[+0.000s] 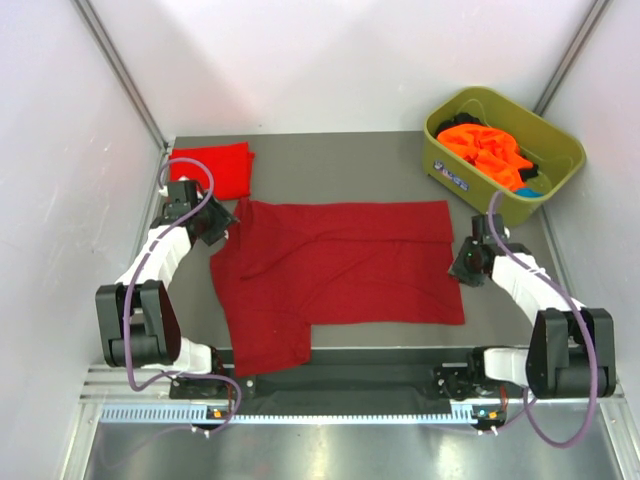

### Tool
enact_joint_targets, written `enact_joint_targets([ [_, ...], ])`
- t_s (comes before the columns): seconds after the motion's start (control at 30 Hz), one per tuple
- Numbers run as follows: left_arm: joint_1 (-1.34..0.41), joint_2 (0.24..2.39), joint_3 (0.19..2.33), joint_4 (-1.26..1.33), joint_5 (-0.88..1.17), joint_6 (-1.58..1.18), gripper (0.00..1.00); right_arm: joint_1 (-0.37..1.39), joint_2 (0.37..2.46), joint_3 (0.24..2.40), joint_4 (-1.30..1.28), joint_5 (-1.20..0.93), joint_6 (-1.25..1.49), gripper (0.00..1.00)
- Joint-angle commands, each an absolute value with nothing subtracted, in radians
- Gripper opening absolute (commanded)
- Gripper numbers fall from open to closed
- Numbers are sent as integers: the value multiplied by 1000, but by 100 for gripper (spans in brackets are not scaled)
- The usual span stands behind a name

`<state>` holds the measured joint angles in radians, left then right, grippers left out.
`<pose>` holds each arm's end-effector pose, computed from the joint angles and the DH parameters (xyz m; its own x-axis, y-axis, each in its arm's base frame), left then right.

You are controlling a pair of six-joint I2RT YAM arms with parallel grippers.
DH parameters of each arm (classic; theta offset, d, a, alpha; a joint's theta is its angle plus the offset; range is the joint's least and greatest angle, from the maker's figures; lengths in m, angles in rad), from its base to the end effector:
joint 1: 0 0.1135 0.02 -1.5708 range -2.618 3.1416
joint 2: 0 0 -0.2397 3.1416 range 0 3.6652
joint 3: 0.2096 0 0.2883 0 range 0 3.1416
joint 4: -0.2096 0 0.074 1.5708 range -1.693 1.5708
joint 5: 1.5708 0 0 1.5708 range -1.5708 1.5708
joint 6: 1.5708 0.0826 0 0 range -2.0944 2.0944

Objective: Fold and stack the t-shirts
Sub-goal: Fold the tshirt

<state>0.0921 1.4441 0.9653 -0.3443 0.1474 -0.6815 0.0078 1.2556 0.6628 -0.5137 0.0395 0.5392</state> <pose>0.3730 0.0223 0.1604 -0.5724 -0.6786 -0.4602 -0.4534 0.7296 -0.5120 0.2832 -0.0011 0.0936 -0.7622 0.5071 -0.4024 0.4676 0.8611 0.1996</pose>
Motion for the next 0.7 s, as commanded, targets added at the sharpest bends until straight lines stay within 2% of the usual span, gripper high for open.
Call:
enact_joint_targets([
  [0.0, 97, 1396, 989, -307, 144, -686, 56, 122, 1206, 710, -535, 46, 621, 30],
  [0.1, 98, 1387, 986, -304, 163, -683, 56, 220, 1238, 727, -520, 77, 734, 31],
  [0.33, 97, 1378, 985, -302, 187, -680, 56, 253, 1388, 678, -503, 231, 948, 35],
  [0.67, 97, 1374, 1019, -330, 132, -624, 57, 66, 1457, 632, -491, 339, 936, 34],
])
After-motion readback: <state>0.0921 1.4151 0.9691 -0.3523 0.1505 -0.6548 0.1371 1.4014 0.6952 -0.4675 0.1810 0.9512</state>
